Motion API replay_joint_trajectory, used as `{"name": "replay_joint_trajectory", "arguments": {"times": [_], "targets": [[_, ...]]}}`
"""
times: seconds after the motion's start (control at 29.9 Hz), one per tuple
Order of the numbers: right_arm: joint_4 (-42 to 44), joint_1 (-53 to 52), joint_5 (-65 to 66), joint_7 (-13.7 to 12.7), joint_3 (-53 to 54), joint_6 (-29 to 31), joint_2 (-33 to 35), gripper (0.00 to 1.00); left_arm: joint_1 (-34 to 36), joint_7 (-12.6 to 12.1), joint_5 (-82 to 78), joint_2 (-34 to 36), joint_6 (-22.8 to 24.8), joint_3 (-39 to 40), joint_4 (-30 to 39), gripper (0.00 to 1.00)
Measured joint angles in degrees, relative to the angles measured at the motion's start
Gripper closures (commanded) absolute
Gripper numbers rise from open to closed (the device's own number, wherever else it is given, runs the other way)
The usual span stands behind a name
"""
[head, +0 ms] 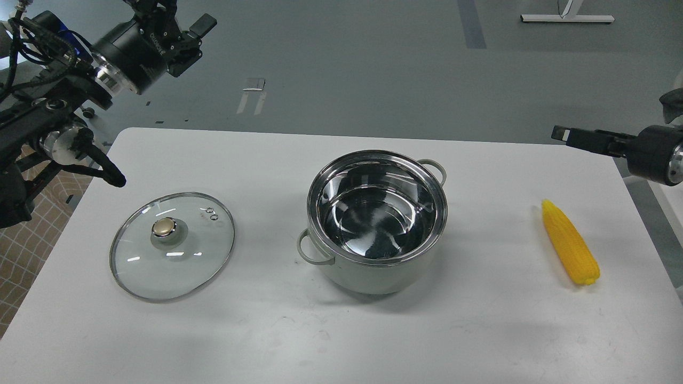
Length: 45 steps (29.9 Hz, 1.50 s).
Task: Open pot and put corn in
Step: 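Reach the right gripper down and grasp the yellow corn cob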
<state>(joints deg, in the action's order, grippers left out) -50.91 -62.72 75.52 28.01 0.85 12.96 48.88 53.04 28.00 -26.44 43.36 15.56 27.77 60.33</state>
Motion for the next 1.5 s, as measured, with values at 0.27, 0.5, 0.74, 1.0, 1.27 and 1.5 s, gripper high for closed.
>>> {"name": "replay_joint_trajectory", "arguments": {"times": [0.27,0.5,0.74,1.0,1.27,1.5], "targets": [[0.46,-0.17,7.52,0.0,-6.46,-1.45,1.97,0.0,0.05,0.0,0.07,-0.38,0.01,0.06,0.5,0.02],[1.37,5.18,7.63,0.0,-7.69,-3.9,2.27,0.0,-0.23,0.0,0.07,-0.87,0.03,0.1,1.75,0.02],[3.0,8.32,7.56,0.0,-7.58,-4.6,0.82,0.0,-0.45,0.0,-0.11,-0.73,0.0,0.1,2.54,0.02],[6.2,10.99,7.53,0.0,-7.52,-4.7,-4.26,0.01,-0.44,-0.05,-0.12,-0.36,-0.02,0.1,2.6,0.02],[9.07,11.84,7.67,-0.01,-8.19,-4.6,-7.15,0.19,-0.42,-0.05,-0.11,-0.21,-0.02,0.42,2.6,0.02],[10.52,12.06,7.73,-0.01,-9.74,-4.53,-8.56,0.48,-0.42,-0.05,-0.11,-0.37,-0.02,0.69,2.6,0.02]]}}
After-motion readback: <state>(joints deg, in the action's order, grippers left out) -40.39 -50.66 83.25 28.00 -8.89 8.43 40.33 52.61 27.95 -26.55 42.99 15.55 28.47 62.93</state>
